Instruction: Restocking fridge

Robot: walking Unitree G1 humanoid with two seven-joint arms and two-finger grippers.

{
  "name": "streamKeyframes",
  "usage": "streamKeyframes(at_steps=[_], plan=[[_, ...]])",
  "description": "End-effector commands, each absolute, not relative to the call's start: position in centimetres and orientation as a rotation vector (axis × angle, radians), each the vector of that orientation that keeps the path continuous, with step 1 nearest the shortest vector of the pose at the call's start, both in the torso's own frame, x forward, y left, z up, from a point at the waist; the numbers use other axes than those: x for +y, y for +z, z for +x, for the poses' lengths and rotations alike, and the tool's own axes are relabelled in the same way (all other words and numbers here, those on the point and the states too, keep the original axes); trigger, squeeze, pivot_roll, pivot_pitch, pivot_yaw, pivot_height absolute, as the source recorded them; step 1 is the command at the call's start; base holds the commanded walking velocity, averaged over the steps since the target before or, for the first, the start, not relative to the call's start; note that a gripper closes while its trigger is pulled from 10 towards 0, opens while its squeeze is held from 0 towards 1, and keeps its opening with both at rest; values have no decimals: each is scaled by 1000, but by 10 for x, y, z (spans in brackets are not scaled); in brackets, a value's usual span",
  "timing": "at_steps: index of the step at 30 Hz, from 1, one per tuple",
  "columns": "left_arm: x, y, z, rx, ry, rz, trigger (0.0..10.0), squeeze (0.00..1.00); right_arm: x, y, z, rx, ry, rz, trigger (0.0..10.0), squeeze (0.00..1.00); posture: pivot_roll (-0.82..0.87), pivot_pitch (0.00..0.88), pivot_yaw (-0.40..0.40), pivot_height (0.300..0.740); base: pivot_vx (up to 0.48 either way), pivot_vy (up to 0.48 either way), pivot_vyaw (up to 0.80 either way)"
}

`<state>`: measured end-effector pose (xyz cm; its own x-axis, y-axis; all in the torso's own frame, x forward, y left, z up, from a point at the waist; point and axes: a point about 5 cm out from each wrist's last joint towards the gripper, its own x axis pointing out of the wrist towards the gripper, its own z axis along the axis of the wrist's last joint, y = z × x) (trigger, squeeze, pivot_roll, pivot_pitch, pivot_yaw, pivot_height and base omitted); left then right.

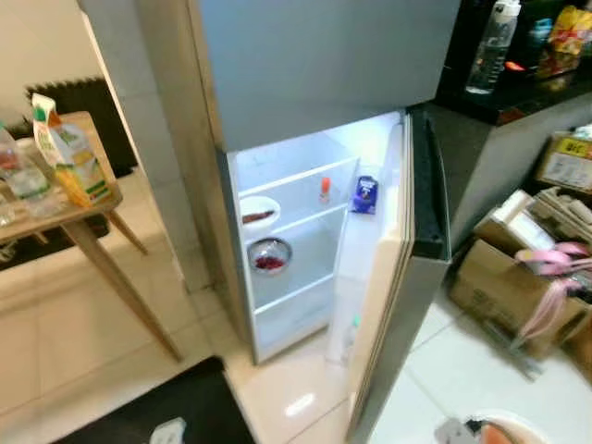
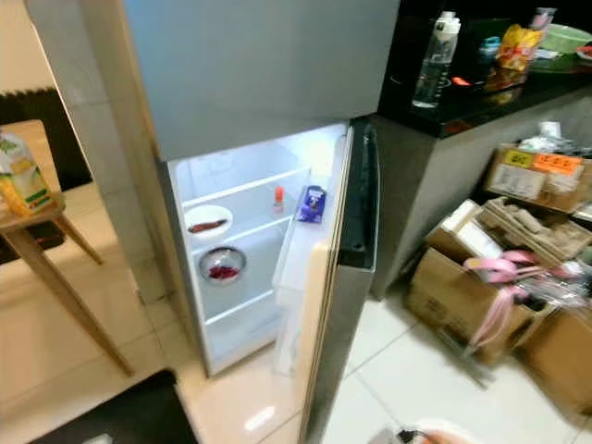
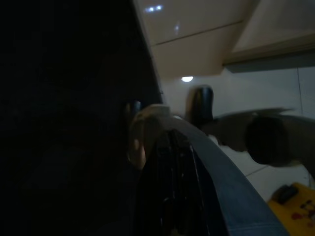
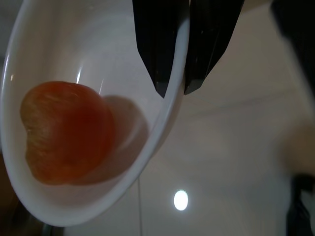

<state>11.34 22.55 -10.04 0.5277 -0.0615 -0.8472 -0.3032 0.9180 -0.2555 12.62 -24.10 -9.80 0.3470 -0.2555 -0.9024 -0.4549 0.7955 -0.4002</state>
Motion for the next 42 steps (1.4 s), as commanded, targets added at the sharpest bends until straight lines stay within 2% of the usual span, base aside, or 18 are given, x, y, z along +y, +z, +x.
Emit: streamKeyframes(at_steps=[1,11,23,24,25,26,30,35,39,42], plan=[[232,-99,115,1007,149,-376,10000,0,-241,-93,141,1185,137,-700,10000,0,-86,0,-23,740,0,0,0],[231,-99,115,1012,151,-358,10000,0,-241,-93,141,1186,138,-701,10000,0,-87,0,-23,740,0,-402,0],[233,-92,134,937,158,-371,10000,0,-240,-94,140,1190,138,-694,10000,0,-91,0,-19,740,0,0,0],[234,-86,148,878,151,-380,10000,0,-240,-94,140,1190,138,-695,10000,0,-87,0,-26,740,0,0,0],[239,-70,179,747,131,-385,10000,0,-240,-94,140,1190,140,-696,10000,0,-87,0,-26,740,0,0,0],[239,-70,179,747,131,-385,10000,0,-240,-94,140,1190,140,-696,10000,0,-87,0,-26,740,0,0,0],[247,-41,221,582,88,-363,10000,0,-241,-93,141,1188,137,-697,10000,0,-88,0,-28,740,0,0,0],[247,-28,238,523,34,-333,10000,0,-241,-93,141,1187,135,-695,10000,0,-94,0,-25,740,0,-192,0],[231,-12,261,448,-96,-314,10000,0,-241,-93,140,1189,134,-691,10000,0,-97,0,-22,740,0,-469,0],[204,-3,275,389,-260,-358,10000,0,-240,-94,139,1191,137,-689,10000,0,-96,0,-21,740,0,-153,0]])
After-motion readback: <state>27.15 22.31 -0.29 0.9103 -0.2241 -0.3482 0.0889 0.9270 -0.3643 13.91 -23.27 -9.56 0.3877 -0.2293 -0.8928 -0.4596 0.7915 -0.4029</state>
